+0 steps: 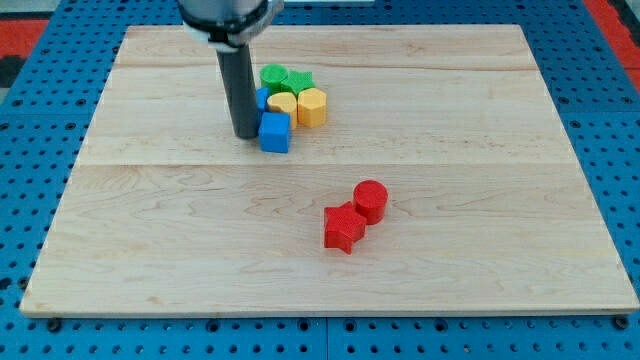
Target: Separate the red blocks from each other
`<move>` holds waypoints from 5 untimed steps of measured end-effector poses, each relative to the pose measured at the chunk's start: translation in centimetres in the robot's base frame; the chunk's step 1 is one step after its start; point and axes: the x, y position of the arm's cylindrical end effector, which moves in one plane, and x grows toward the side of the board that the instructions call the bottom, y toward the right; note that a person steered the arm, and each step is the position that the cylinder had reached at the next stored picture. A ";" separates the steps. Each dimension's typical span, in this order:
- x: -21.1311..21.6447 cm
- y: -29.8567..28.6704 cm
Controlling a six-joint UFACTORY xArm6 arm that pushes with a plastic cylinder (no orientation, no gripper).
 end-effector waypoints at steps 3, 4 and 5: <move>16.5 5.0; 13.1 11.3; 10.1 17.9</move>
